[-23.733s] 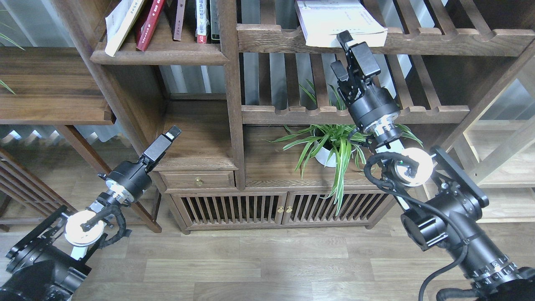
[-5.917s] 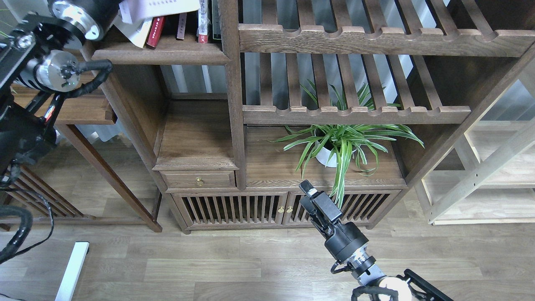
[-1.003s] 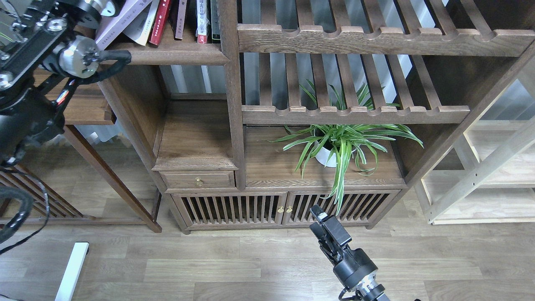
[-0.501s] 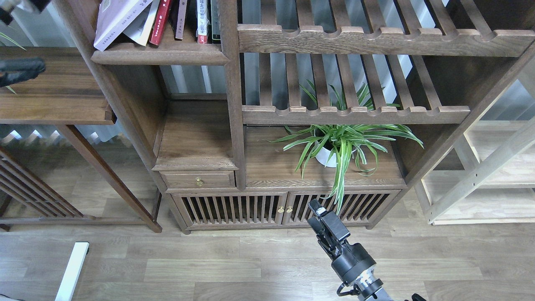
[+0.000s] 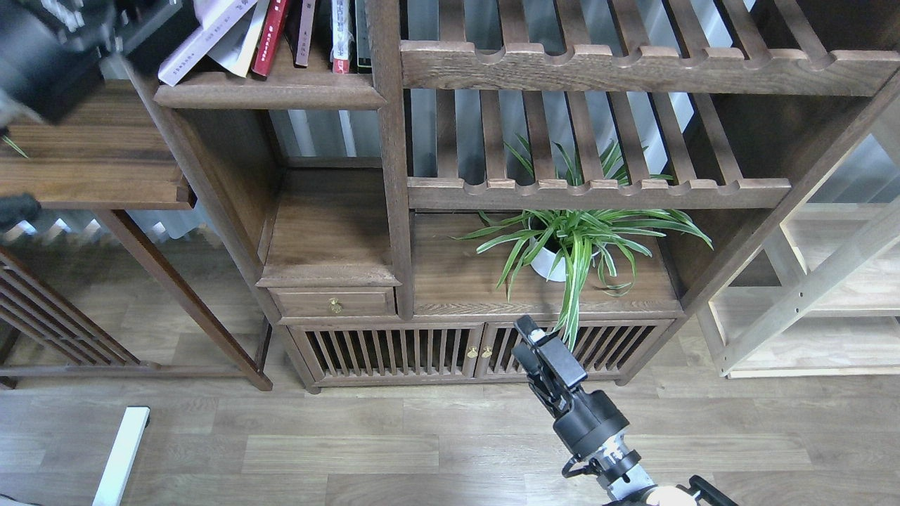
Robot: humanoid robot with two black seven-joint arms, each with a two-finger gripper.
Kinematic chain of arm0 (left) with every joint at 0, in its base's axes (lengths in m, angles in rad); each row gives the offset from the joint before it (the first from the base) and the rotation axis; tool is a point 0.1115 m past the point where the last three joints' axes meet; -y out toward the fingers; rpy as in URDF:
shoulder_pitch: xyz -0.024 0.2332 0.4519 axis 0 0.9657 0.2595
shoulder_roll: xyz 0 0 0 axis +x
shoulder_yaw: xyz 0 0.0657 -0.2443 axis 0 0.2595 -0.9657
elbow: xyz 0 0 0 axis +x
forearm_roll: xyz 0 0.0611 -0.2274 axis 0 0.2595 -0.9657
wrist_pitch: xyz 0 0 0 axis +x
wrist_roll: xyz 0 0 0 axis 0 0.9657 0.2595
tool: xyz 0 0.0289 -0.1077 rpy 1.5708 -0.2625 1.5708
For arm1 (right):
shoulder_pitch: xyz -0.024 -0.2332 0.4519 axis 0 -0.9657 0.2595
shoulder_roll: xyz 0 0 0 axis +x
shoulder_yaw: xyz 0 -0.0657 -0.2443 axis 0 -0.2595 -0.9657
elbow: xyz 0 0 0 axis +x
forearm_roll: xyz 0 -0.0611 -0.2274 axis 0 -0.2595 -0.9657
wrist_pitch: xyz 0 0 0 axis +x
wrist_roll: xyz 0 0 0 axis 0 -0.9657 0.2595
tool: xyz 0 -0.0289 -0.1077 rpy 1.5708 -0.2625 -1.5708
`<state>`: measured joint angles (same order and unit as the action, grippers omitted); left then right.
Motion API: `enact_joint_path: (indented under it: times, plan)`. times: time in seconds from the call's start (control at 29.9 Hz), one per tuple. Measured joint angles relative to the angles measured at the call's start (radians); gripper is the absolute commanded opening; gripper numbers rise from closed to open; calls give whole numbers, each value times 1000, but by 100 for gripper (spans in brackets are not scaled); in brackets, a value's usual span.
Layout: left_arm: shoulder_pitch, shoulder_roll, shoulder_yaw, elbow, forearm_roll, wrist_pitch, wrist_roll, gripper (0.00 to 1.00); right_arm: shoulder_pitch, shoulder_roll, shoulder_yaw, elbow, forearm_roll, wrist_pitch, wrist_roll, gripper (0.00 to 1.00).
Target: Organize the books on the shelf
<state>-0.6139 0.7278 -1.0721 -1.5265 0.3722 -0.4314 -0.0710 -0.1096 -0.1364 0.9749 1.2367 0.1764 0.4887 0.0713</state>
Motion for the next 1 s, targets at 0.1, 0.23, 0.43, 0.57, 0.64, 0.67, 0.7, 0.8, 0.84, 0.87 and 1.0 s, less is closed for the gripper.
enact_joint_path:
  times: [0.1,0.23,0.43,0.57,0.64,0.67,0.7,0.8,0.84,0.87,1.0]
  plan:
    - [113,-25,-4,13,-25,-48,2,98,6,-5,14,5,0,0,1,99]
    - [240,-143,-22,27,-33,-57,4,98,28,-25,26,11,0,0,1,99]
    - [338,-361,-39,52,-41,-57,10,98,52,-50,38,64,0,0,1,99]
    - [356,-450,-29,77,-81,-57,20,98,92,-52,39,73,0,0,1,99]
    - [362,-477,-22,90,-96,-57,21,98,117,-52,39,73,0,-6,1,99]
    - [368,-485,-20,97,-100,-57,21,98,131,-51,39,73,0,-14,1,99]
    - [375,-495,-19,102,-102,-57,21,98,145,-51,39,73,0,-22,1,99]
    - [399,-521,-23,107,-104,-57,17,98,177,-44,39,73,0,-35,2,99]
    - [404,-526,-26,107,-104,-57,16,98,184,-42,39,73,0,-38,2,99]
    - [408,-533,-30,107,-104,-57,16,98,193,-40,39,73,0,-42,2,99]
    - [415,-566,-36,115,-104,-57,15,98,218,-29,38,71,0,-61,2,99]
